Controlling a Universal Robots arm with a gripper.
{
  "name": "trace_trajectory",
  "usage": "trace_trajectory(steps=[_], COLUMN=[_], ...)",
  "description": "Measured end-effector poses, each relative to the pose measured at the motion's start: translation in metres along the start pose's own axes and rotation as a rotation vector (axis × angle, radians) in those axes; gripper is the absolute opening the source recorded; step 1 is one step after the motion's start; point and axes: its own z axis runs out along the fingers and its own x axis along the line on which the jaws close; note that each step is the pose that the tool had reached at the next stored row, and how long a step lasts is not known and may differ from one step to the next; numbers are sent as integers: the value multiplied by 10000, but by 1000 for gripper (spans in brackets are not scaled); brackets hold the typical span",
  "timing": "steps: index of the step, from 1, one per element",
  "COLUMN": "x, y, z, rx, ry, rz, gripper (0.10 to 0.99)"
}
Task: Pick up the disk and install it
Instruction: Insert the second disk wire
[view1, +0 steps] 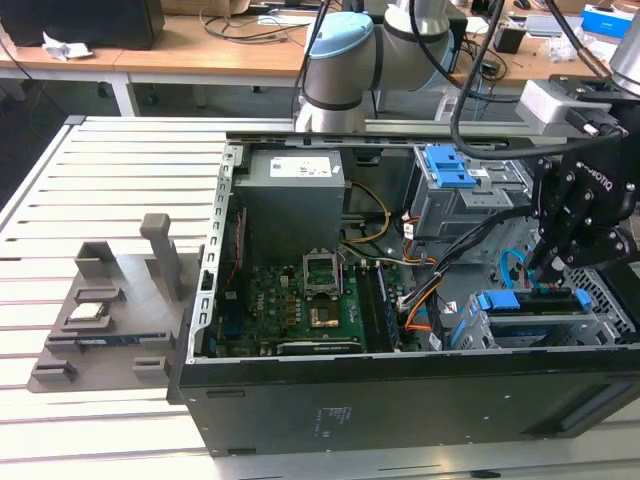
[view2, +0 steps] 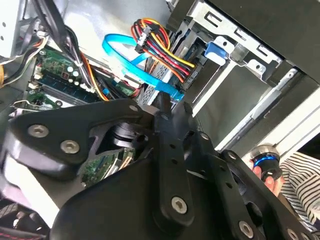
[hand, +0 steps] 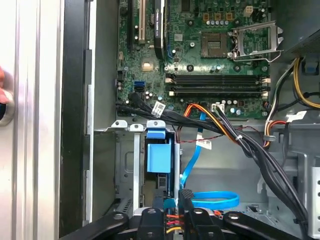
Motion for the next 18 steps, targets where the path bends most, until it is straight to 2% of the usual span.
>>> trace_trajectory(steps=[1, 2, 3, 8, 18], x=[-9, -16, -15, -4, -3], y=[2, 6, 9, 14, 15], z=[-47, -135, -196, -327, -337], rx=[0, 0, 0, 0, 0], ry=[0, 2, 6, 5, 5], rz=[0, 0, 0, 0, 0], gripper=[216, 106, 106, 106, 106])
